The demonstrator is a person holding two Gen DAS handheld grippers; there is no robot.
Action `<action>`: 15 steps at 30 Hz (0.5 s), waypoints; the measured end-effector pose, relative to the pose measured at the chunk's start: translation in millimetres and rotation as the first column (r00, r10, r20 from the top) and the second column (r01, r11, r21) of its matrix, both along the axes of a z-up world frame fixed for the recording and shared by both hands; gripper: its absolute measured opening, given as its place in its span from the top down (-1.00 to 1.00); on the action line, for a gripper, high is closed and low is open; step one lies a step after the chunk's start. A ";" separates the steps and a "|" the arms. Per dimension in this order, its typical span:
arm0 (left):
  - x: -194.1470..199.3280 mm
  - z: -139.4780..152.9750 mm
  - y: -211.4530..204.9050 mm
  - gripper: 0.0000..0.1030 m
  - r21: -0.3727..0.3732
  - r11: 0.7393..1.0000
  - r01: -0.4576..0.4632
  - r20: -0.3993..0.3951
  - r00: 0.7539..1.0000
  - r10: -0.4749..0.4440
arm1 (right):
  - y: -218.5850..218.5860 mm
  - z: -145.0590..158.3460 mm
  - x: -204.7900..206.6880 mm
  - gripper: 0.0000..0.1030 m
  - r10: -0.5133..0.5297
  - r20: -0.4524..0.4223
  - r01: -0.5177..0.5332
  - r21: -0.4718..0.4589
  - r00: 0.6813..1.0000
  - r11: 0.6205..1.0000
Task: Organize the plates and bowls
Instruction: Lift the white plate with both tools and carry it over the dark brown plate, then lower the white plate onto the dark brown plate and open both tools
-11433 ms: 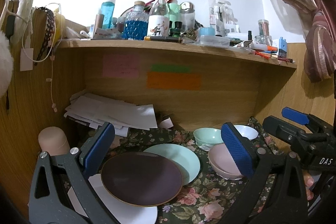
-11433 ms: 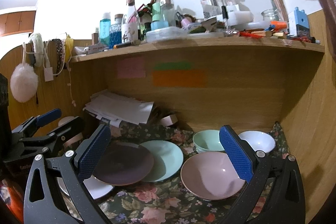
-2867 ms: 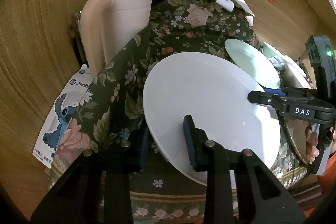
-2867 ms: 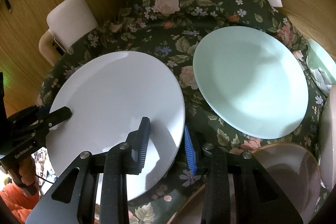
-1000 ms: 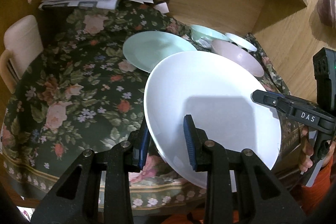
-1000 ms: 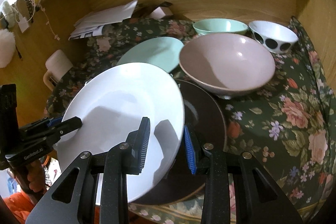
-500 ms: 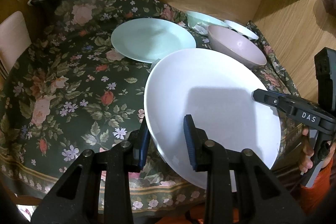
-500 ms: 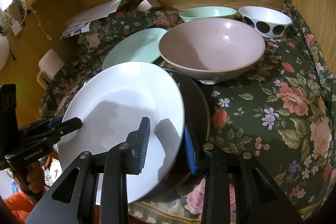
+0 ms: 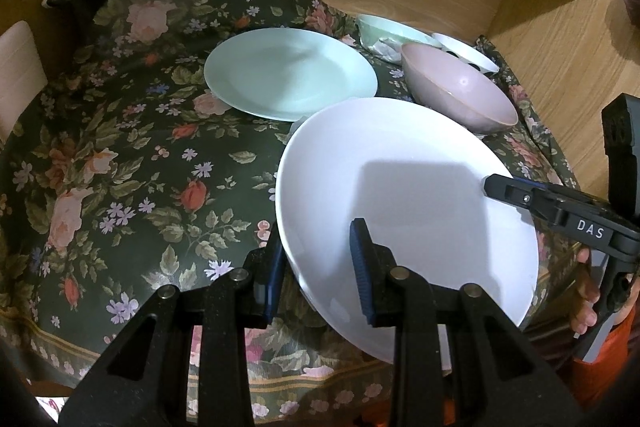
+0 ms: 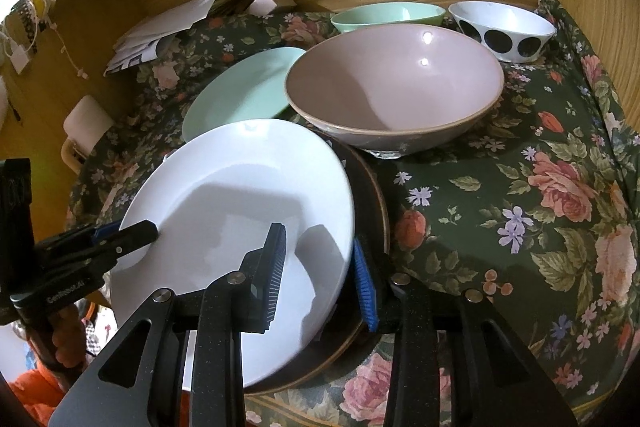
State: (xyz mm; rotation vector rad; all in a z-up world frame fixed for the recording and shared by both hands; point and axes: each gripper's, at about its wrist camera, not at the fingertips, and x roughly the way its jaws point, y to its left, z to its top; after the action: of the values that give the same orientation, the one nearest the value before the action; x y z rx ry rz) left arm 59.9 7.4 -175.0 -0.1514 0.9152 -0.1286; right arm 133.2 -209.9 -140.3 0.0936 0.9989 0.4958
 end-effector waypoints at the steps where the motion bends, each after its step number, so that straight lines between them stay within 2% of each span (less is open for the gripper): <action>1: 0.7 -0.4 0.2 0.39 -0.001 1.000 0.001 -0.001 1.000 -0.001 | -0.2 0.3 0.9 0.38 0.004 -0.002 -0.004 -0.003 1.000 1.000; 7: 5.4 -2.4 -0.5 0.39 -0.004 1.000 0.012 -0.003 1.000 -0.012 | -1.5 2.8 2.7 0.12 0.028 -0.040 -0.027 0.032 0.999 0.999; 11: 7.3 -3.4 -0.6 0.38 -0.004 1.000 0.016 -0.001 1.000 -0.016 | -0.3 4.9 1.2 0.11 0.039 -0.043 -0.038 0.017 0.998 0.999; 15: 8.4 -3.2 -2.6 0.39 0.020 1.000 0.018 0.011 1.000 -0.019 | 2.0 10.4 -3.4 0.11 0.039 -0.006 -0.039 -0.043 0.999 0.998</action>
State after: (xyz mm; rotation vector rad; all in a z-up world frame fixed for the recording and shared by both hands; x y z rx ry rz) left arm 68.3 4.8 -178.2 -0.1233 0.9063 -0.1372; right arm 129.8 -208.0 -129.9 0.0371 1.0180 0.5101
